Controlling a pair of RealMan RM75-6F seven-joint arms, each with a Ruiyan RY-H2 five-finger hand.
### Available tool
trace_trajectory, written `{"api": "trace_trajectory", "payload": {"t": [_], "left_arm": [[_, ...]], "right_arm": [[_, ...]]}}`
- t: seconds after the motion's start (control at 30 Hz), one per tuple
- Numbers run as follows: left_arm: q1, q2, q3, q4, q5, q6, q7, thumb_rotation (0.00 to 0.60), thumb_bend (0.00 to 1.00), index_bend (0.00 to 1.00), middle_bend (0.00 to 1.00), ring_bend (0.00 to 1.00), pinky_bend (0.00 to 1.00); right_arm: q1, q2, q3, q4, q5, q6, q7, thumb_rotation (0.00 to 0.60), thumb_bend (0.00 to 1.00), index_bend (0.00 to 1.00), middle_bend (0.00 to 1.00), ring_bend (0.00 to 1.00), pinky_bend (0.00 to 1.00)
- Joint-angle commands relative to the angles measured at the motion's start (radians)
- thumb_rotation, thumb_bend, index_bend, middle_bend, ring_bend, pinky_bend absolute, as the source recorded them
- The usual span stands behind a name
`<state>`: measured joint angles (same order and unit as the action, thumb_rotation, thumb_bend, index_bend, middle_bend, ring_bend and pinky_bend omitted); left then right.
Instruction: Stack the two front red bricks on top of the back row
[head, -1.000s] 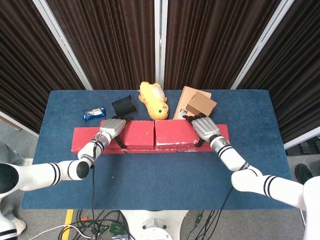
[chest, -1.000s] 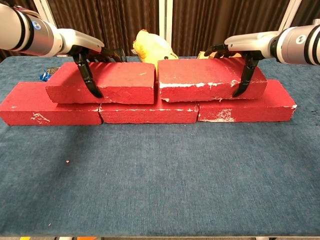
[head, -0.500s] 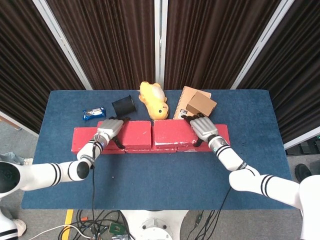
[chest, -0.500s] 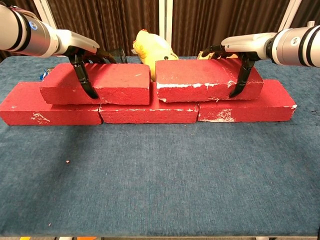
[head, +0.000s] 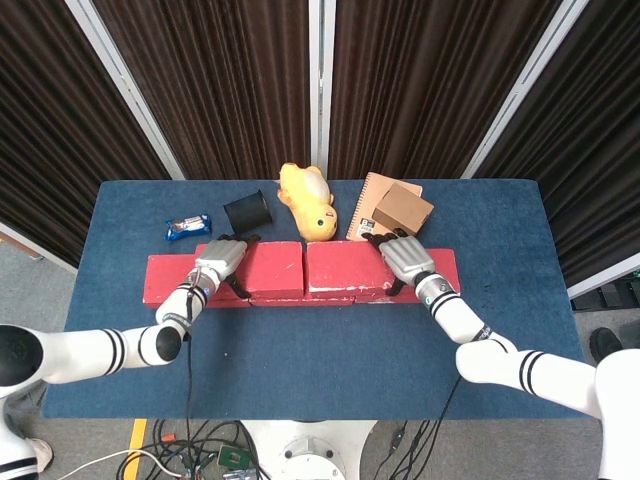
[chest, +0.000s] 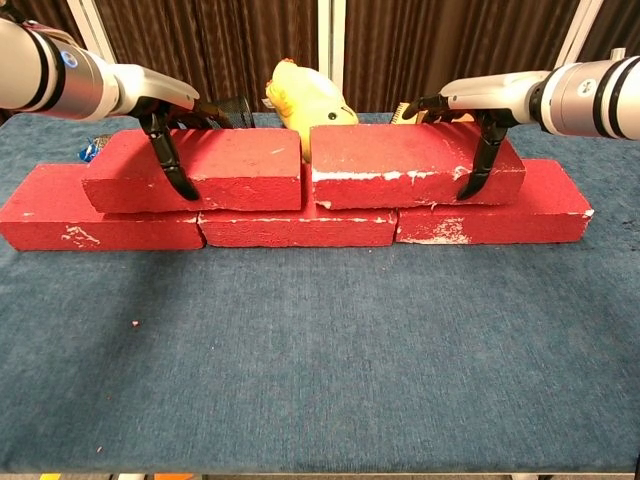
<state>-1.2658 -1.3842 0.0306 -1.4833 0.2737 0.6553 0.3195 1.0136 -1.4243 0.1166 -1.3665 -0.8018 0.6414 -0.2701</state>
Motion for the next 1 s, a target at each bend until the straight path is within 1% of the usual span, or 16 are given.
{"api": "trace_trajectory", "payload": {"t": [0.03, 0.23, 0.53, 1.0], "left_arm": [[0.003, 0.002, -0.002, -0.004, 0.004, 0.003, 0.002, 0.600, 0.16, 0.02, 0.27, 0.06, 0.06], [0.011, -0.002, -0.008, -0.011, 0.021, 0.022, 0.011, 0.600, 0.16, 0.02, 0.27, 0.06, 0.05], [0.031, 0.001, -0.025, -0.015, 0.048, 0.023, 0.004, 0.600, 0.16, 0.02, 0.27, 0.06, 0.05], [0.042, 0.002, -0.037, -0.022, 0.044, 0.027, 0.014, 0.600, 0.16, 0.02, 0.27, 0.06, 0.05]], "right_arm": [[0.000, 0.000, -0.001, -0.005, 0.002, 0.006, -0.003, 0.600, 0.11, 0.00, 0.24, 0.17, 0.07], [-0.003, 0.005, -0.001, -0.019, 0.007, 0.021, -0.008, 0.600, 0.11, 0.00, 0.24, 0.17, 0.07], [0.003, -0.001, -0.006, -0.017, 0.025, 0.024, -0.026, 0.600, 0.11, 0.00, 0.24, 0.17, 0.07], [0.016, -0.013, 0.001, -0.018, 0.047, 0.029, -0.038, 0.600, 0.11, 0.00, 0.24, 0.17, 0.07]]}}
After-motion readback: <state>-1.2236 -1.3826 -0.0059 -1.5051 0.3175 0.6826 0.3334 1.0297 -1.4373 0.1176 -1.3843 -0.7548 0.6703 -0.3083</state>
